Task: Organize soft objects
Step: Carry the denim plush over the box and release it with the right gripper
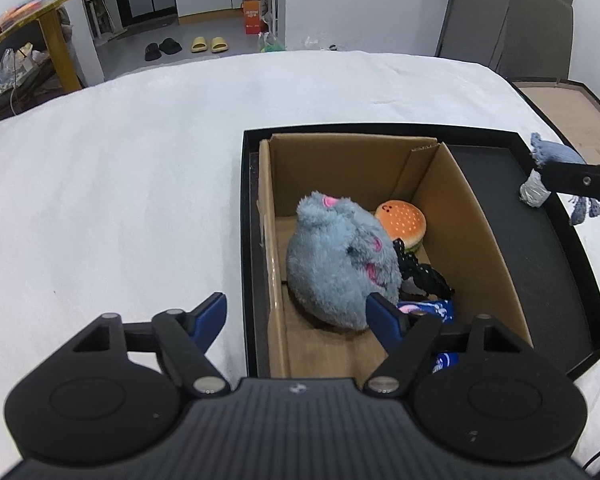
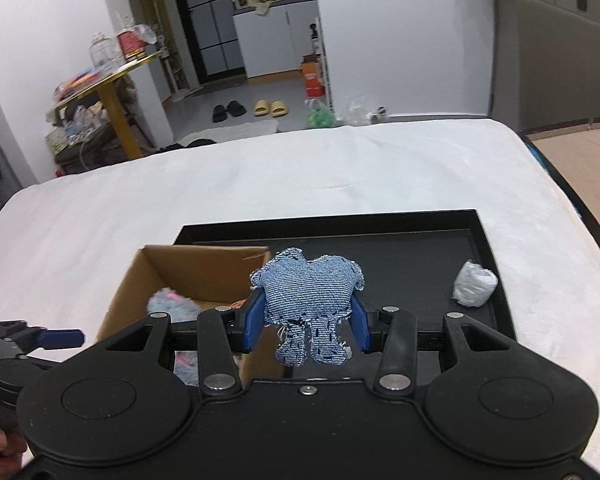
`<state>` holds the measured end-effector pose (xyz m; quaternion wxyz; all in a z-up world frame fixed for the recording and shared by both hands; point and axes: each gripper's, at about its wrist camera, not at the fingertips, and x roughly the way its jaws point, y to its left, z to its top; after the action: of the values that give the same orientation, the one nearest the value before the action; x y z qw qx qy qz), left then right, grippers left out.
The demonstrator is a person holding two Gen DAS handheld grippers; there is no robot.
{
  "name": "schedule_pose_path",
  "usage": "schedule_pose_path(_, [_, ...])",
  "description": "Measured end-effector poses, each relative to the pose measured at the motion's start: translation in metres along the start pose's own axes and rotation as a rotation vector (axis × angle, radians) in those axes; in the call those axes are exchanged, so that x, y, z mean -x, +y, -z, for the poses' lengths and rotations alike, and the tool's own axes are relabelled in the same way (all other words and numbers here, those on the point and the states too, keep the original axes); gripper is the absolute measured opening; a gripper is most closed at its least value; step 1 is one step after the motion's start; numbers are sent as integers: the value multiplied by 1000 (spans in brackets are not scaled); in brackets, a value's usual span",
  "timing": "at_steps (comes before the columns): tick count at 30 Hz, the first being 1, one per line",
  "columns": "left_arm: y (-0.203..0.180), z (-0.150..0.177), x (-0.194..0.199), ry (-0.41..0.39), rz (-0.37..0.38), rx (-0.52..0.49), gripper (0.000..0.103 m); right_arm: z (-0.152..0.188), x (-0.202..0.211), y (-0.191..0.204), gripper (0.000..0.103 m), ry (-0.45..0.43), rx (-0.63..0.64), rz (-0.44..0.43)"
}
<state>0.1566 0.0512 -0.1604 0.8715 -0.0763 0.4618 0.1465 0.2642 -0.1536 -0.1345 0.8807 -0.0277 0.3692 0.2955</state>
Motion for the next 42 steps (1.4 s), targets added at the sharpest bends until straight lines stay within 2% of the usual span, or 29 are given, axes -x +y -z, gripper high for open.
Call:
schedule_pose_path(12, [15, 14, -5, 25, 67, 50, 46, 6, -5, 25, 43, 40, 29, -54])
schedule_pose_path(18, [20, 21, -10, 45, 98, 66, 27, 7, -13, 44, 44, 68, 50, -116])
schedule_pose_path(22, [24, 25, -16, 54, 109, 84, 19, 8, -19, 57, 44, 97, 64, -172])
schedule_pose_path(25, [31, 24, -18, 56, 124, 113, 19, 6, -23, 64, 44, 118, 35, -233])
schedule_pose_path(29, [36, 23, -20, 55, 139, 127, 19, 3, -25, 78, 44, 127, 63, -267])
schedule_pose_path(34, [40, 25, -19, 56, 150, 142, 19, 3, -27, 88, 52, 152, 47, -327])
schedule_pose_path(36, [40, 25, -19, 58, 150, 143, 19, 4, -25, 91, 57, 154, 57, -331])
schedule_pose_path(42, [38, 22, -15, 57, 144, 138, 19, 5, -18, 80, 60, 158, 23, -302])
